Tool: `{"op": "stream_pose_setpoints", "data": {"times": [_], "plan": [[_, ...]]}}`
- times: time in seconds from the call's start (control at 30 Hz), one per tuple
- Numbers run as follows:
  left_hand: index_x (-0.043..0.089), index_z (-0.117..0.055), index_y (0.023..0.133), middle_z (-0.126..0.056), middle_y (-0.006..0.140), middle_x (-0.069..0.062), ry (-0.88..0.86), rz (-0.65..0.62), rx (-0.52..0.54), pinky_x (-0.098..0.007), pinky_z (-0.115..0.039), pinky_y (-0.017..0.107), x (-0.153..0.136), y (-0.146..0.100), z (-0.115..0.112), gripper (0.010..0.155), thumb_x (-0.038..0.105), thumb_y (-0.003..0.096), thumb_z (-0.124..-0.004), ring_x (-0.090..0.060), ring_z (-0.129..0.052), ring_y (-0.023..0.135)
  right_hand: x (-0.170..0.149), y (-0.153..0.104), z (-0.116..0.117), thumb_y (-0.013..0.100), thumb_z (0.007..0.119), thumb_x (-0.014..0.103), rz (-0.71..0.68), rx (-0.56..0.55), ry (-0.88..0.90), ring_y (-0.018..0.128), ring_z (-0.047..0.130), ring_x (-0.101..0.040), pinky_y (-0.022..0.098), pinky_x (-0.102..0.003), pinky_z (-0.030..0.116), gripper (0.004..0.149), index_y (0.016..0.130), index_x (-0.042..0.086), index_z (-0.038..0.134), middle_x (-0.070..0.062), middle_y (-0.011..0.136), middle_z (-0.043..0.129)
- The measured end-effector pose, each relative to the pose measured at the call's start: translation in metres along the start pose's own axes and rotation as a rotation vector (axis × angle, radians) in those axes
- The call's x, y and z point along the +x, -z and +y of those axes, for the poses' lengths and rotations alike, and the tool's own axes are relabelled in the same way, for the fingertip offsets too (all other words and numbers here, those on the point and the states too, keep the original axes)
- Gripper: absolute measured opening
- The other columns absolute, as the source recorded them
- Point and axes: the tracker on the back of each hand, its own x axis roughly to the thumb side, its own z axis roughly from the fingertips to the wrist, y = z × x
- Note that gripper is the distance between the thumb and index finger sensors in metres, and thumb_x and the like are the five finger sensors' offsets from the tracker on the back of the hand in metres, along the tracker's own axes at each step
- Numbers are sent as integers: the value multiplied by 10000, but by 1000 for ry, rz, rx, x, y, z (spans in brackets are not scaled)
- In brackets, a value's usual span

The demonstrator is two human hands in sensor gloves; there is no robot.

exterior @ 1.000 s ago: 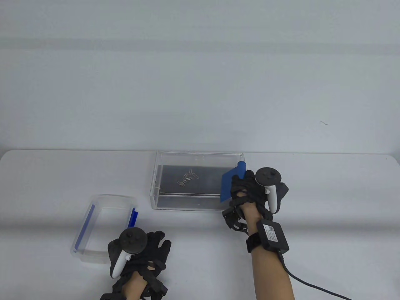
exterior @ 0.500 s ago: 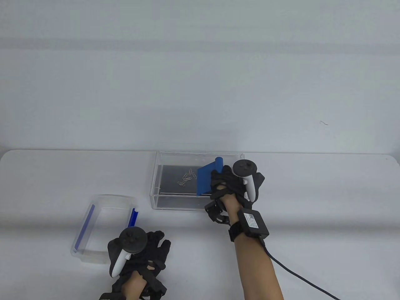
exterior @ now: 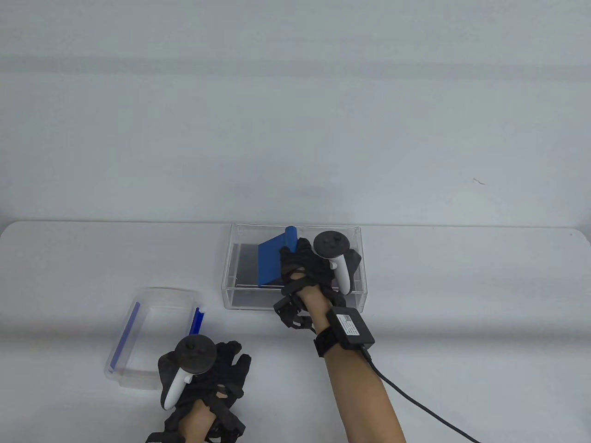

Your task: Scrape paper clips from drawer organizer into plastic box

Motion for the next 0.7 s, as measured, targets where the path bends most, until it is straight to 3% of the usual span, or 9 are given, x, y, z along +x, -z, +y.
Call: {"op": "stream_pose_setpoints", "data": {"times": [0.17, 0.53, 0.7], "plan": [[128, -544, 1006, -437, 1022, -184, 39, -1, 3, -553, -616, 651, 0, 1, 1, 679, 528, 466, -641, -478, -532, 937, -6, 4, 1, 482, 645, 499, 38, -47, -41, 200, 924, -66, 262, -285, 835, 734, 1002, 128, 286, -46, 797, 759], [125, -547, 1006, -438, 1021, -186, 44, 5, 2, -555, -614, 651, 0, 1, 2, 679, 526, 466, -642, -480, -530, 937, -32, -3, -55, 463, 682, 467, 116, -173, -32, 180, 936, -108, 241, -319, 836, 731, 992, 108, 328, -80, 777, 780], [128, -547, 1005, -438, 1021, -187, 48, 7, 7, -554, -616, 650, -1, 1, 3, 678, 527, 465, -643, -480, -532, 936, -13, -14, -71, 468, 688, 458, 62, -225, -123, 287, 938, -125, 328, -341, 825, 721, 1002, 143, 320, -77, 808, 750]]}}
